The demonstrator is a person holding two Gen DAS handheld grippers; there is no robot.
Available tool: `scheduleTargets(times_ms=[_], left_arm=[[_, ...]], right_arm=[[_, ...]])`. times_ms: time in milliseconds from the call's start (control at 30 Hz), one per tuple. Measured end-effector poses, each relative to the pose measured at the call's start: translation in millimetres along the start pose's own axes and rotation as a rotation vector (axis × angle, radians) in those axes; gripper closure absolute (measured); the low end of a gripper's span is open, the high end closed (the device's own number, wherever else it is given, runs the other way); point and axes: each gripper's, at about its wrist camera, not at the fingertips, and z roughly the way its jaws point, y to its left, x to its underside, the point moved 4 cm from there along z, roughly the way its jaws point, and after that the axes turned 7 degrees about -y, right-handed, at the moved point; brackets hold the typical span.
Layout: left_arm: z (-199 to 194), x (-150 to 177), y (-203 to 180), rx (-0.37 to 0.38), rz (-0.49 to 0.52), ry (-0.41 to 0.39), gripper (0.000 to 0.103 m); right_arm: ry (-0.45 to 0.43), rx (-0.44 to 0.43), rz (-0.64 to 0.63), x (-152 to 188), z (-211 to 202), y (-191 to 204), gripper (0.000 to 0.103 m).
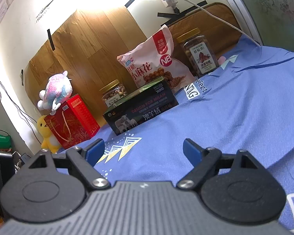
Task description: Organize snacks
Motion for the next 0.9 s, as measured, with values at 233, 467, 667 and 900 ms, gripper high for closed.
scheduleTargets(times_ms=[233, 467, 667, 900], left_arm=[[1.2, 0.1, 0.8, -0.01, 0.009, -0.002, 0.0], [3.0, 1.4, -0.1, -0.012, 0.017, 0.005, 0.0], [3.4, 1.1, -0.1, -0.015, 0.019, 0.004, 0.0], [3.6, 0.8, -0.1, -0.014, 0.02, 0.006, 0.0]], right_arm=[[-0.001, 0.002, 0.004, -0.3, 0.3, -0.9, 0.014], [-0.007, 0.004, 0.008, -1.3, -0.8, -2.5, 0.014], [-0.008, 0.004, 0.009, -1.9, -0.8, -3.1, 0.014], [-0.01, 0.005, 0.01, -1.6, -1.0, -2.9, 0.014]])
